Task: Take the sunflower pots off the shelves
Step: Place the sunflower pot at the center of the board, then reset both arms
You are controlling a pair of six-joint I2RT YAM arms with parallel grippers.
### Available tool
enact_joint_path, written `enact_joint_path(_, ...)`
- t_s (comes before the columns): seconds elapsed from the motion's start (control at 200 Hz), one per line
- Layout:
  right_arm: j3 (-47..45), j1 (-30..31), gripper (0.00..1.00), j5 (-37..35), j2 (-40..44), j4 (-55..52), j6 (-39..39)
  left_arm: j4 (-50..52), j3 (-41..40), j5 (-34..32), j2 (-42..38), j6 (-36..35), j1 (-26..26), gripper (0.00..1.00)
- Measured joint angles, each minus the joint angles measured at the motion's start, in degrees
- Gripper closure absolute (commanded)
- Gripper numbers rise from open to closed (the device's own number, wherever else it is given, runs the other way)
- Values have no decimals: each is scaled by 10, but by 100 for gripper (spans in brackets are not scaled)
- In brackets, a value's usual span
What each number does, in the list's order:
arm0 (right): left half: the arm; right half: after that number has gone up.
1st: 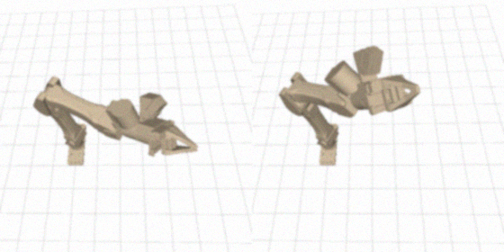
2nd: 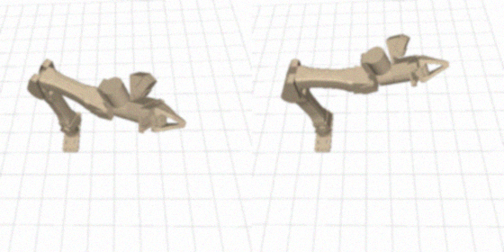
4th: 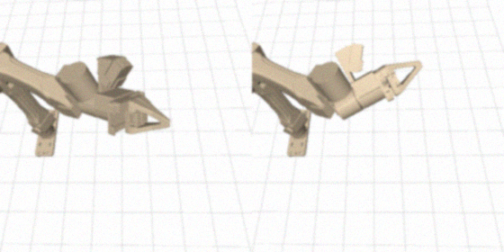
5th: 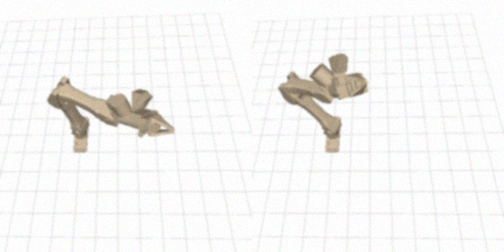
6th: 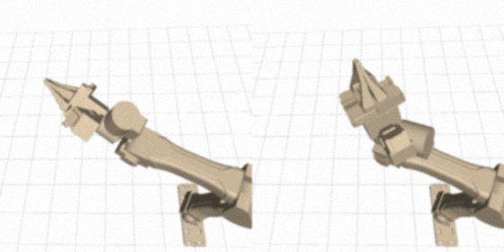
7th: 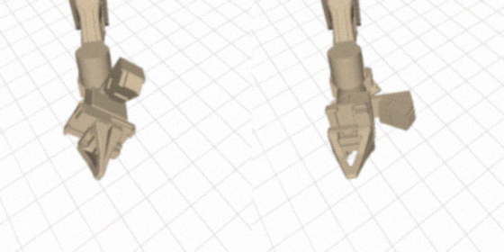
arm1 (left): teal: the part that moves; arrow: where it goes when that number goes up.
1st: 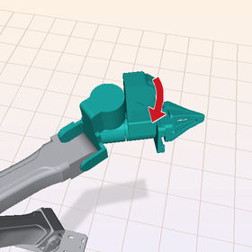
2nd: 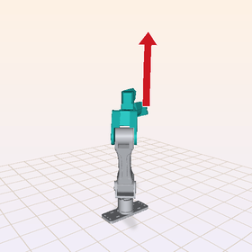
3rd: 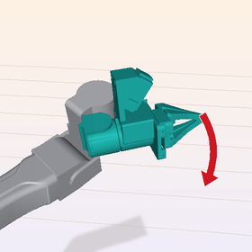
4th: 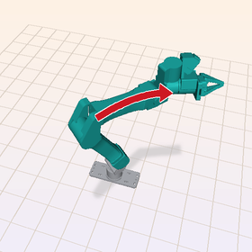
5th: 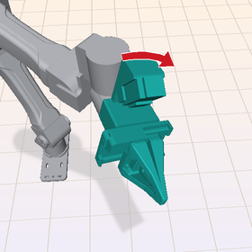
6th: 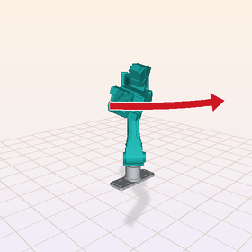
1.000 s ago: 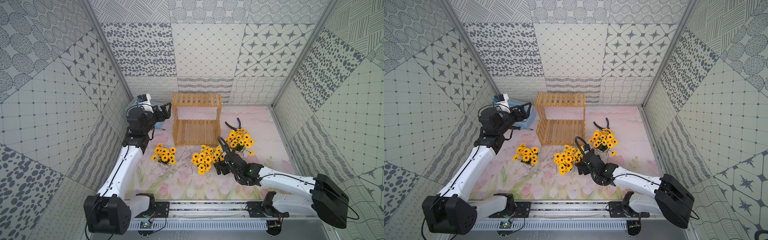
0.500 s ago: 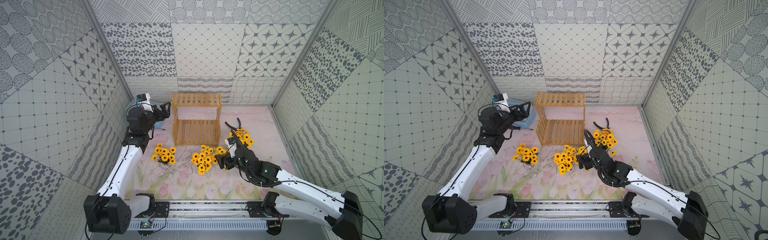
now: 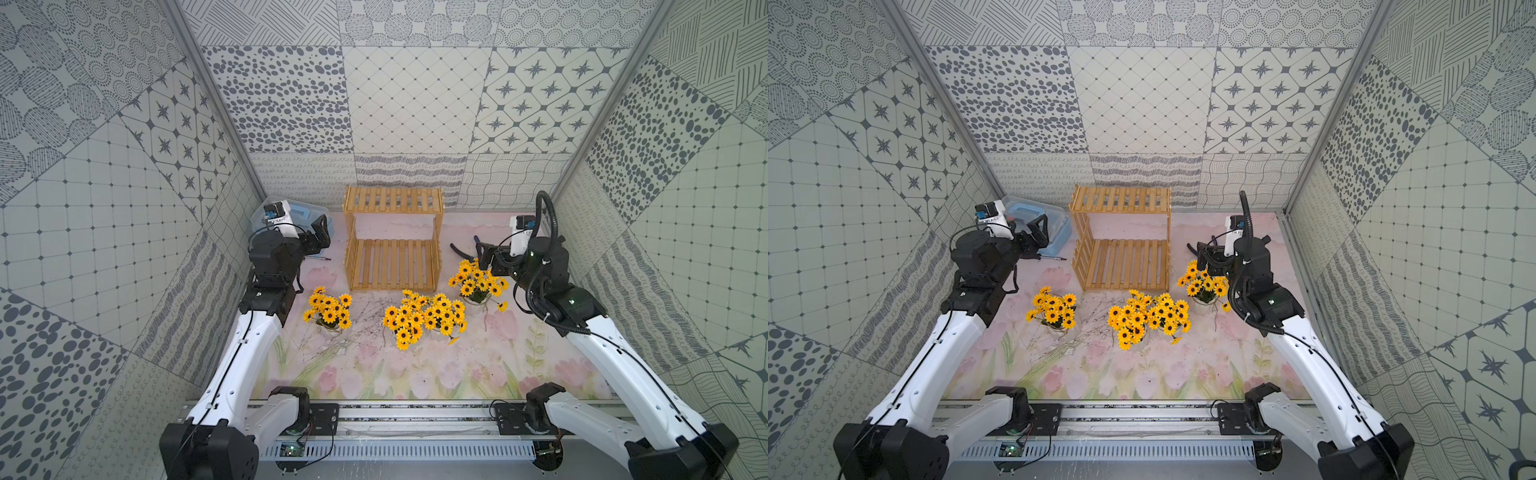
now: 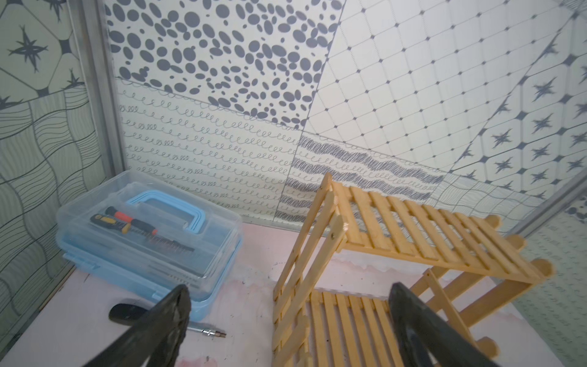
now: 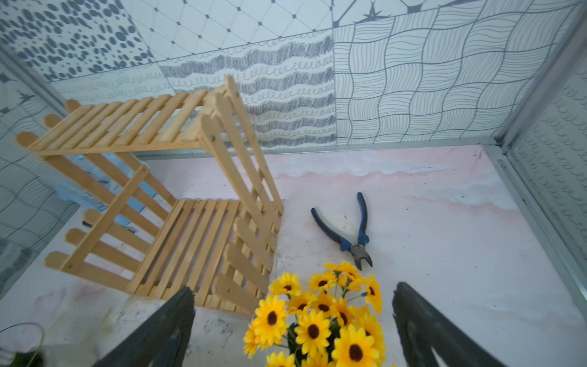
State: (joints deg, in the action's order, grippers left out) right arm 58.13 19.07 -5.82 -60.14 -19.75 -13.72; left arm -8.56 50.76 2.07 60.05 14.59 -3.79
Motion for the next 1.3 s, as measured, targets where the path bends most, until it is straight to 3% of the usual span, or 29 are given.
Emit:
enact_joint_path(0.155,-29,-105,2,59,-55,56,2,-22,-63,-42,16,-20,2,2)
enact_joint_path(0.35,-131,-201,2,54,-53,127,9,-51,-115,-86,30,-30,4,2)
enact_joint_path(0.6,-280,-208,2,33,-69,289,42,-92,-161,-125,51,-37,17,2)
enact_joint_path(0.94,-357,-198,2,83,-276,584,89,-127,-216,-159,75,-54,20,3)
enact_joint_path(1.13,-356,-186,2,100,-291,627,116,-160,-246,-163,98,-71,19,3)
enact_joint_path(1.3,-354,-186,2,101,-291,637,121,-208,-264,-169,164,-92,12,3)
